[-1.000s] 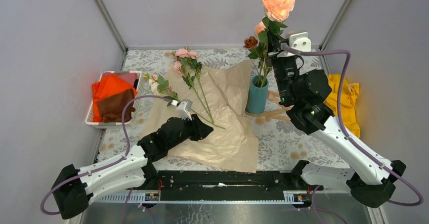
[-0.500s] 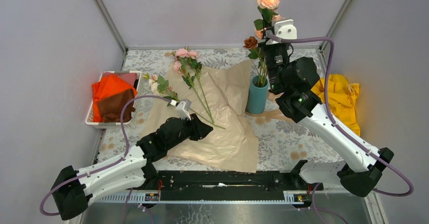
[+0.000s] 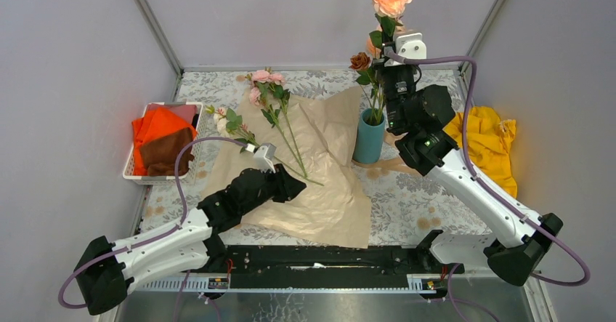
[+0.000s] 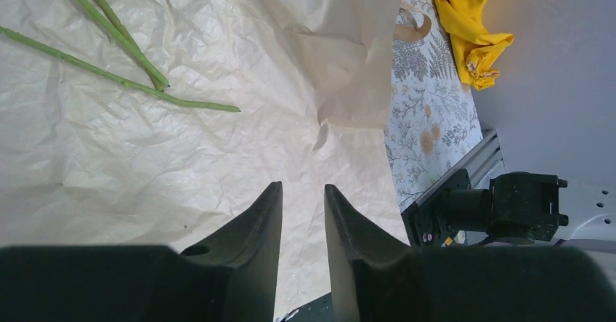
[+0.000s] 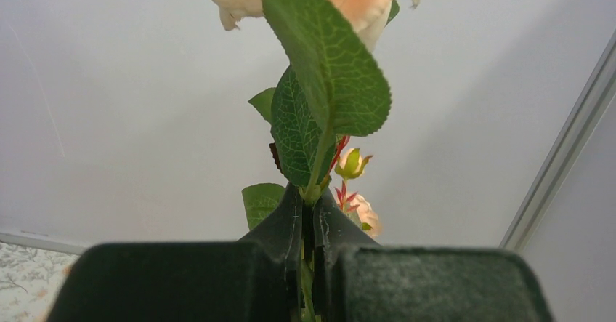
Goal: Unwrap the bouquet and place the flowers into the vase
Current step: Insert the fake flower into the vase.
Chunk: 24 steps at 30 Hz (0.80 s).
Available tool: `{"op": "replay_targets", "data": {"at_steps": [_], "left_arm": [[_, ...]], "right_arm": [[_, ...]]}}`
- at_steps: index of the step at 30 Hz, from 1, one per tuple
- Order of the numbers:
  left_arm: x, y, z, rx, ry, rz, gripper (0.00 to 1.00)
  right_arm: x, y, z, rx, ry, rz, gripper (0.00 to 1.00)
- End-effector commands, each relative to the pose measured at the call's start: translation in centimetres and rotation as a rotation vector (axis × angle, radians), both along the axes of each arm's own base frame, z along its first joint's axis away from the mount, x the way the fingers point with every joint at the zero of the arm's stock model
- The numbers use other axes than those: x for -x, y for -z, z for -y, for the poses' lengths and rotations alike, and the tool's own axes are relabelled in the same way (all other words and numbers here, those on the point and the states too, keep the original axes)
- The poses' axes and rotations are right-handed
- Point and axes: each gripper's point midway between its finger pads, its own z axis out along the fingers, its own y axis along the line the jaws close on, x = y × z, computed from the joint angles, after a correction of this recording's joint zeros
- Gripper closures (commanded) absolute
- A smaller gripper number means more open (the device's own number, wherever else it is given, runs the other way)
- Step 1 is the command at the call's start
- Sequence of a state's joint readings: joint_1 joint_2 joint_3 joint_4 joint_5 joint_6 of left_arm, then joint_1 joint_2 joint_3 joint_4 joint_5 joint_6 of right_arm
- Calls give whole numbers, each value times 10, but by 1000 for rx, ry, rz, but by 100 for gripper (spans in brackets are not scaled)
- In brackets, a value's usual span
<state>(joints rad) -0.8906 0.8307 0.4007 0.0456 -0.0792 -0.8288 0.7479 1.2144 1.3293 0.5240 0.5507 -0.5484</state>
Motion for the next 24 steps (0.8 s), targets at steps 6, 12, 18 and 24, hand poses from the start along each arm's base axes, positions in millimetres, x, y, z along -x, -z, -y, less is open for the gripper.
{"op": "replay_targets", "data": {"at_steps": [6, 12, 18, 24], "left_arm": [[0, -1, -3, 9, -18, 16, 67], [0, 1, -4, 7, -20, 15, 67], [0, 2, -4, 7, -20, 14, 67], [0, 3, -4, 8, -18, 13, 67]], "right_arm": [[-2, 0, 30, -167, -8, 74, 100], [-8, 20, 36, -206, -15, 49, 100], [-9, 37, 34, -219, -44, 27, 100], [-10, 53, 33, -230, -54, 12, 100]]}}
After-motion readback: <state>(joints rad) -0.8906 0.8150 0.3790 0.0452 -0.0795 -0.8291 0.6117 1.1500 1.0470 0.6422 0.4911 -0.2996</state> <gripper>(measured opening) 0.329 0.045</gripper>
